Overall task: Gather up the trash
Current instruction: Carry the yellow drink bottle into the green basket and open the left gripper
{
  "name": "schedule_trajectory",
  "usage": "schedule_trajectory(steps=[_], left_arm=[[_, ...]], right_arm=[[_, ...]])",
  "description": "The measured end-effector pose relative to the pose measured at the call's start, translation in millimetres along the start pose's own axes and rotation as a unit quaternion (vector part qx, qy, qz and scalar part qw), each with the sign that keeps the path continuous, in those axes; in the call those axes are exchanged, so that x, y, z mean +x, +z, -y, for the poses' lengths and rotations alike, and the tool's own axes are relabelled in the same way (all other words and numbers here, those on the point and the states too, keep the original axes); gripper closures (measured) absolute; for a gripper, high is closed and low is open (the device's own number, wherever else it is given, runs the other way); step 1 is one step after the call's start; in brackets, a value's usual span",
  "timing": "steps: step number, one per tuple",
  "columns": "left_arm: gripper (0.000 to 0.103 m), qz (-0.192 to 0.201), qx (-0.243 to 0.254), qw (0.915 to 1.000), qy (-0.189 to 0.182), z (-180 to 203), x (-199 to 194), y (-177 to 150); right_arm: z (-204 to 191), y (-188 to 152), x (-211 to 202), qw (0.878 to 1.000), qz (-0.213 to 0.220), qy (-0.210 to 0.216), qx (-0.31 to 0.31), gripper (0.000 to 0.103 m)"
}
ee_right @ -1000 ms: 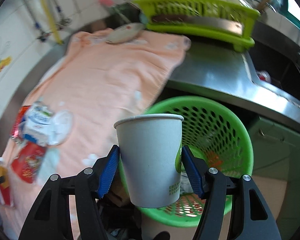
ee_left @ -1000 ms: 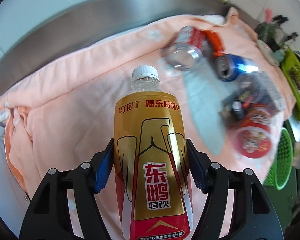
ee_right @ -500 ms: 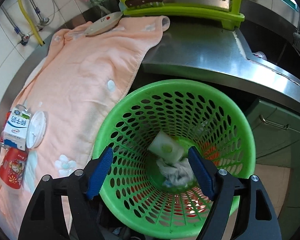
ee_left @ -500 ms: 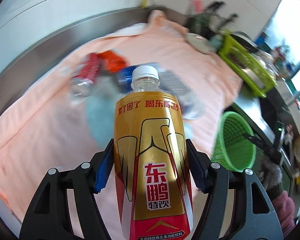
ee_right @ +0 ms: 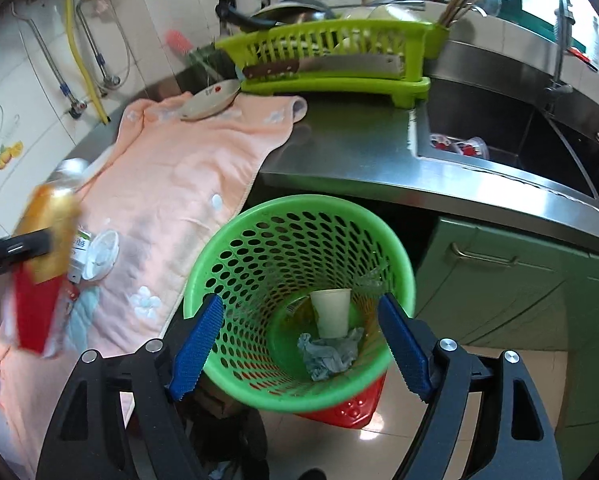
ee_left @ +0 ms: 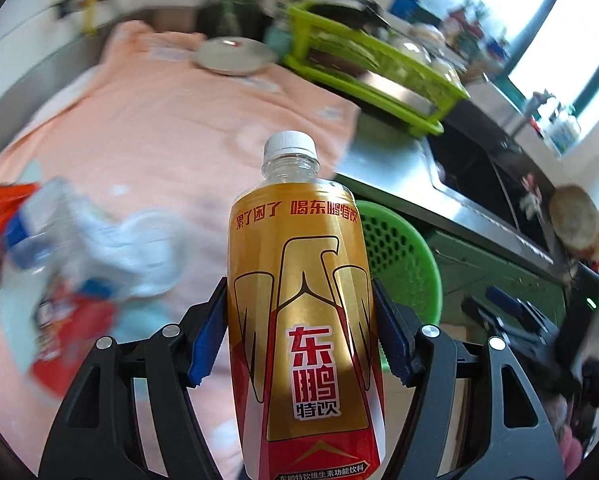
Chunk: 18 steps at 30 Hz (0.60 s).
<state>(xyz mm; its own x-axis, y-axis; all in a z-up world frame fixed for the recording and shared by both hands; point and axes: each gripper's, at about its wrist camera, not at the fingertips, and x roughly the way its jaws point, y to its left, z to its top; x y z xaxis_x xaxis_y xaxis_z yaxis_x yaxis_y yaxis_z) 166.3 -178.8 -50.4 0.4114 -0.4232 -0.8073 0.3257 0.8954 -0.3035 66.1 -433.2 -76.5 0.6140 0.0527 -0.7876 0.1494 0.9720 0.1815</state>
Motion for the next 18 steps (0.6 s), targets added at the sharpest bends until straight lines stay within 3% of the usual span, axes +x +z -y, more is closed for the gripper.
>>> schedule_trajectory(steps=[10, 18], left_arm=[[0.037, -0.078, 0.066, 0.9947, 0.001, 83, 128, 4], [0.035, -0.137, 0.085, 0.9865, 0.027, 103, 201, -14]], right_arm=[[36, -31, -33, 0.999, 0.013, -0.010, 0.031, 0.026], [52, -49, -38, 0.999, 0.004, -0.005, 0.050, 0.026]])
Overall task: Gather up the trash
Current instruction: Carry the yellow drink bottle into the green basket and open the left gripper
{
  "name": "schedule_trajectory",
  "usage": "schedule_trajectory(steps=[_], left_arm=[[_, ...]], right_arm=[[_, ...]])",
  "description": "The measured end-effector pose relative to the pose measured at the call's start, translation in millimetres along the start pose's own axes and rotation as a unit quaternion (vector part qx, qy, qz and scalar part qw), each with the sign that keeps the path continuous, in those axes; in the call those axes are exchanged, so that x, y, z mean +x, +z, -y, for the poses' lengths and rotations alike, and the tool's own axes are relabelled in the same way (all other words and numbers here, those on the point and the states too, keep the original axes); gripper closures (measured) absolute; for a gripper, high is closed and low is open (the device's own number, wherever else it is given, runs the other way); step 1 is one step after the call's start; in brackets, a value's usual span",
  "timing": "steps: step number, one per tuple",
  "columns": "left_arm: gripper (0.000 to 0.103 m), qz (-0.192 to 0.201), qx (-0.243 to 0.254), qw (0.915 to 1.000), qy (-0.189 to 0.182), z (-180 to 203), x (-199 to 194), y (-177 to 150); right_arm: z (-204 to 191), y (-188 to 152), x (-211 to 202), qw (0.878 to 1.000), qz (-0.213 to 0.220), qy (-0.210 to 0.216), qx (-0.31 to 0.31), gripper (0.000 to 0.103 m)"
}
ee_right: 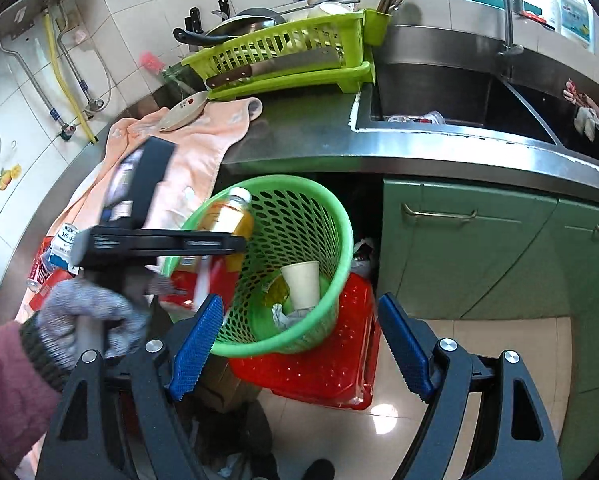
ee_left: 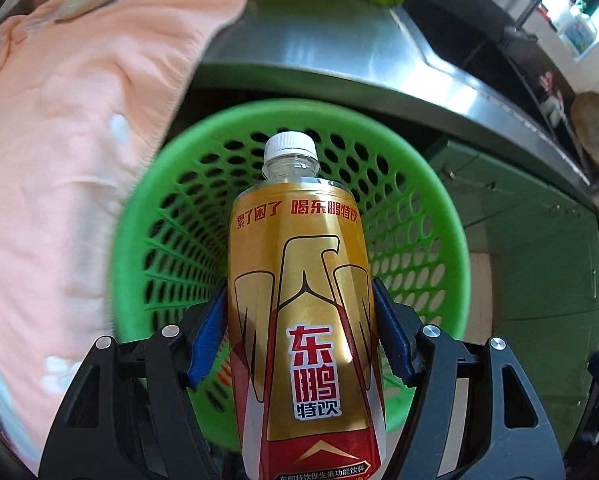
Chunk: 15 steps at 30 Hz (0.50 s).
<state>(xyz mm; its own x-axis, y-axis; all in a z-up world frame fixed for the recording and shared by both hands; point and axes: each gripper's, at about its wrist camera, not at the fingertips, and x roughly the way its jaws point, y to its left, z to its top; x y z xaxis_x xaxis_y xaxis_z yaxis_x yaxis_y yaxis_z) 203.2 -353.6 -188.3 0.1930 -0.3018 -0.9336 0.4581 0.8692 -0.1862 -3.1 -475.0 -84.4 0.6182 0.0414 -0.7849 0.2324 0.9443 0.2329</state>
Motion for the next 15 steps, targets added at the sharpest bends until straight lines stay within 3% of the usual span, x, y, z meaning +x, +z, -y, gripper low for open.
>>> schedule_trajectory(steps=[3, 8, 15], left_arm=[[0.035, -0.012, 0.005, 0.9998, 0.015, 4, 15, -1], [0.034, -0.028, -0.002, 0.9996, 0.002, 3, 30, -2], [0.028, 0.012, 0.007, 0.9999, -0.008, -4, 6, -10]], right_arm=[[2, -5, -1, 1.000, -0.003, -0.002, 0.003, 0.026], [7, -8, -3, 1.000, -0.006, -0.001, 0.003, 0.026], [1, -4, 0, 1.000, -0.005, 0.003, 0.001, 0.026]])
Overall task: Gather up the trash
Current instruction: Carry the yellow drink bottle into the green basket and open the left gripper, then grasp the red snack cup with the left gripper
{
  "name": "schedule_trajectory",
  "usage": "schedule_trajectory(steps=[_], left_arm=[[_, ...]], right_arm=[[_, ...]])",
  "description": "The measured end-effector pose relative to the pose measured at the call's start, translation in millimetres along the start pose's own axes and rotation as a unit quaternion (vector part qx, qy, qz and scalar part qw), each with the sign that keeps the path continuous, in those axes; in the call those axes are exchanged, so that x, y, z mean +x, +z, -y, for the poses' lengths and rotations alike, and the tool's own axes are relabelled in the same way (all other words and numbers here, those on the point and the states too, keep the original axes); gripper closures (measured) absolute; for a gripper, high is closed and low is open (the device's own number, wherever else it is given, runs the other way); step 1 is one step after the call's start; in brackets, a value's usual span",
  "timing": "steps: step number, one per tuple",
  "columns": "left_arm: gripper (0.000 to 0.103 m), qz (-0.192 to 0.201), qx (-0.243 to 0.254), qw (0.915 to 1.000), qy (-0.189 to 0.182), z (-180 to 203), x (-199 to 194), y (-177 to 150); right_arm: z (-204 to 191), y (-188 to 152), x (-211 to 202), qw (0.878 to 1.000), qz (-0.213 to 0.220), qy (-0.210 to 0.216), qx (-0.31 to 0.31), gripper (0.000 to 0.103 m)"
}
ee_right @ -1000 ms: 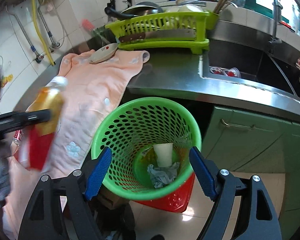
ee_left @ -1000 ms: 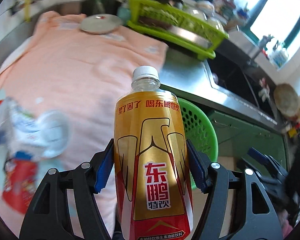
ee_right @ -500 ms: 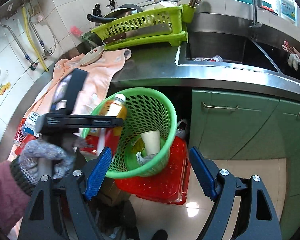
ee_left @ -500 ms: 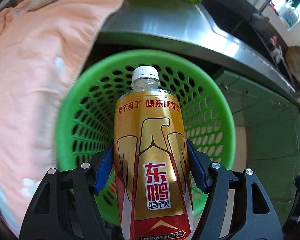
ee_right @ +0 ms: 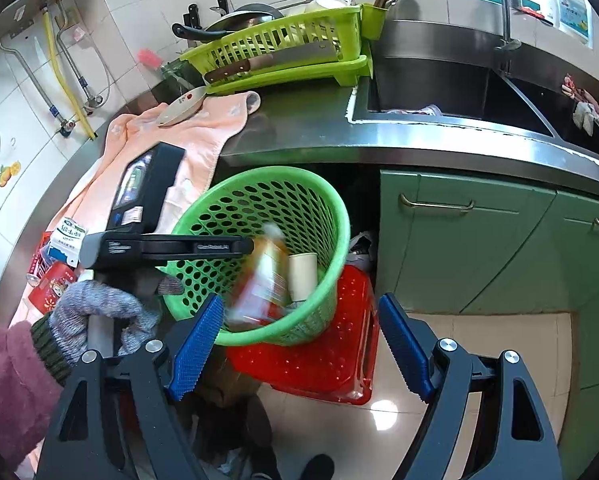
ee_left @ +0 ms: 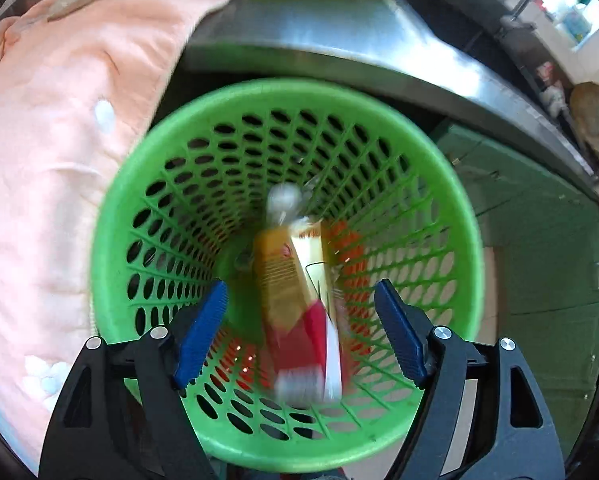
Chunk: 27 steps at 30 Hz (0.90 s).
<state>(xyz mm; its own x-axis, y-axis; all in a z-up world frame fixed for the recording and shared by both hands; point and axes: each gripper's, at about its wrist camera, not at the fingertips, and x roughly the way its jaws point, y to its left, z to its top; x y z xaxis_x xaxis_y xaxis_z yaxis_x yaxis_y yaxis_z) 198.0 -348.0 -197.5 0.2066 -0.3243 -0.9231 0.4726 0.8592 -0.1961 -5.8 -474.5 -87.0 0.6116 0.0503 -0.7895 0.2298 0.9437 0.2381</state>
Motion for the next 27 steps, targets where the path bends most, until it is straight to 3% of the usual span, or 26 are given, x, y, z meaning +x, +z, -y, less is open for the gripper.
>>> schedule_trajectory(steps=[12, 21, 27], left_arm=[[0.028, 0.083, -0.011, 0.9962, 0.022, -46, -110, -33], [0.028, 0.133, -0.058, 0.9859, 0.083, -130, -192, -84], [0.028, 0.149, -0.088, 0.9765, 0.129, -182, -222, -111]], right_arm=[[-48, 11, 0, 0.999, 0.013, 0.036, -0.035, 0.026], [-116, 16, 18, 0.994, 0.000, 0.085, -0.074, 0.026], [-163, 17, 29, 0.988, -0.008, 0.111, -0.103, 0.026]])
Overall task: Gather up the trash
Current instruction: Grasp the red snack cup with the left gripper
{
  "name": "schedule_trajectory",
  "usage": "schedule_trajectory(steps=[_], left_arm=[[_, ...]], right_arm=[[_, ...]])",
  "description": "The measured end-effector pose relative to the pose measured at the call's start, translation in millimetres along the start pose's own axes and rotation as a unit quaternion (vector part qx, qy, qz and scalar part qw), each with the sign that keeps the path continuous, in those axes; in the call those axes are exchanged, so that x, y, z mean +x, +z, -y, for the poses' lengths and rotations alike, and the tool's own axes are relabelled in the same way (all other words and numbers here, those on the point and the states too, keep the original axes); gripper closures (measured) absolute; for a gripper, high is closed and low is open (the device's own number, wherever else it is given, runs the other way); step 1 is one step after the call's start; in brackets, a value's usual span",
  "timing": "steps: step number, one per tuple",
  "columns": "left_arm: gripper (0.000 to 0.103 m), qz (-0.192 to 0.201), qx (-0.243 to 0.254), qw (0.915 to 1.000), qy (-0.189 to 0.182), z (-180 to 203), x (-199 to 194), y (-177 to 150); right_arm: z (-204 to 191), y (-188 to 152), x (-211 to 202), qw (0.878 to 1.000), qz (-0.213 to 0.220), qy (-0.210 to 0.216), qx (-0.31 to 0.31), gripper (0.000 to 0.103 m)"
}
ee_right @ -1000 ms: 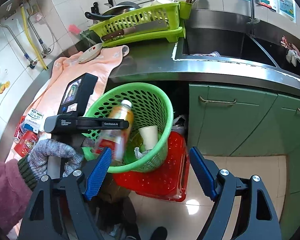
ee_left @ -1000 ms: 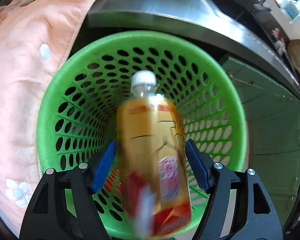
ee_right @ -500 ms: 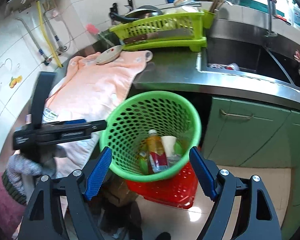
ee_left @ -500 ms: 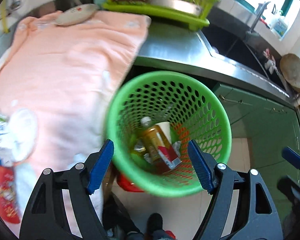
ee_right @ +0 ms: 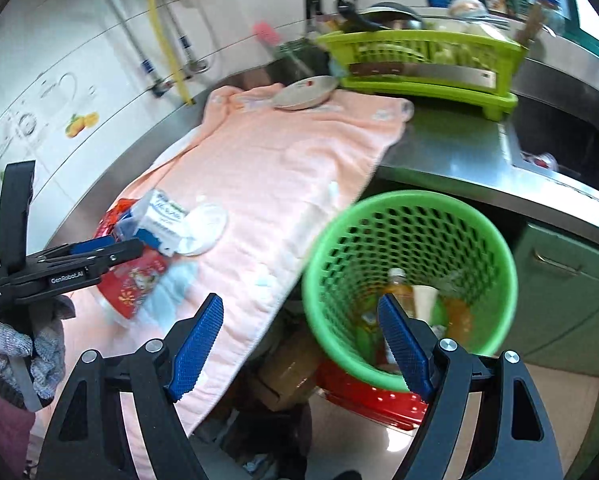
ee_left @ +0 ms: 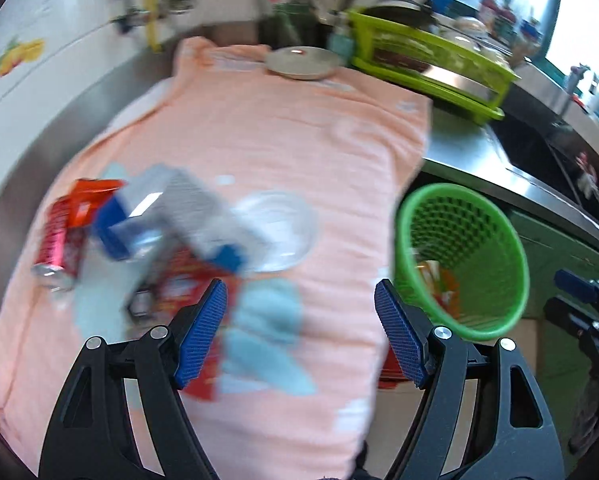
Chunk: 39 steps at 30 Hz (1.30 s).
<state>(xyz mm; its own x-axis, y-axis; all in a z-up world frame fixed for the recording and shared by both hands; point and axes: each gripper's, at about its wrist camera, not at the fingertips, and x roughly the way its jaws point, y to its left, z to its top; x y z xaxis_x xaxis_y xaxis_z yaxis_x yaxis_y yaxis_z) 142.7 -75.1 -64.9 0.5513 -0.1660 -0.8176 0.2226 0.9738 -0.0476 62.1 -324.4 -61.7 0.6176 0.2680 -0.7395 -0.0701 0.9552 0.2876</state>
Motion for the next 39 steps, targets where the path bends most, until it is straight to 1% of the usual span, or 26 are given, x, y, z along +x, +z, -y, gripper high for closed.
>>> schedule_trajectory(steps=[1, 6, 9, 14, 16, 22, 26, 27, 29, 33, 37, 39], left_arm=[[0.028, -0.001, -0.004, 1.0000, 0.008, -14, -2, -2], [0.028, -0.020, -0.010, 0.9992, 0.033, -49, 2, -11], [0.028, -0.043, -0.004, 0.9986, 0.032, -61, 15, -14], [0.026, -0.080, 0.013, 0.9962, 0.032, -66, 37, -18], [0.026, -0.086, 0.020, 0.9954, 0.036, -68, 43, -18], [0.025, -0.106, 0.031, 0.9933, 0.035, -72, 58, -16], [0.025, -0.116, 0.048, 0.9914, 0.038, -67, 64, -17], [0.026, -0.119, 0.050, 0.9911, 0.034, -66, 66, -18], [0.031, -0.121, 0.051, 0.9907, 0.033, -66, 68, -20], [0.032, -0.110, 0.046, 0.9925, 0.025, -68, 63, -23], [0.033, -0.089, 0.038, 0.9951, 0.022, -73, 47, -26], [0.033, -0.080, 0.025, 0.9962, 0.024, -79, 38, -28]], right_arm=[[-6, 1, 2, 1.000, -0.001, 0.005, -0.003, 0.026], [-33, 10, 16, 1.000, -0.005, 0.022, -0.019, 0.026], [-44, 13, 22, 0.999, -0.007, 0.028, -0.028, 0.026], [-62, 18, 34, 0.999, -0.012, 0.035, -0.038, 0.026], [-66, 19, 38, 0.998, -0.014, 0.036, -0.040, 0.026], [-73, 24, 44, 0.998, -0.015, 0.037, -0.042, 0.026], [-76, 27, 52, 0.998, -0.021, 0.036, -0.045, 0.026], [-77, 28, 55, 0.998, -0.024, 0.037, -0.046, 0.026], [-79, 29, 58, 0.998, -0.028, 0.039, -0.048, 0.026], [-86, 36, 68, 0.996, -0.038, 0.048, -0.059, 0.026], [-98, 45, 77, 0.995, -0.043, 0.062, -0.071, 0.026], [-105, 51, 84, 0.994, -0.047, 0.070, -0.074, 0.026]])
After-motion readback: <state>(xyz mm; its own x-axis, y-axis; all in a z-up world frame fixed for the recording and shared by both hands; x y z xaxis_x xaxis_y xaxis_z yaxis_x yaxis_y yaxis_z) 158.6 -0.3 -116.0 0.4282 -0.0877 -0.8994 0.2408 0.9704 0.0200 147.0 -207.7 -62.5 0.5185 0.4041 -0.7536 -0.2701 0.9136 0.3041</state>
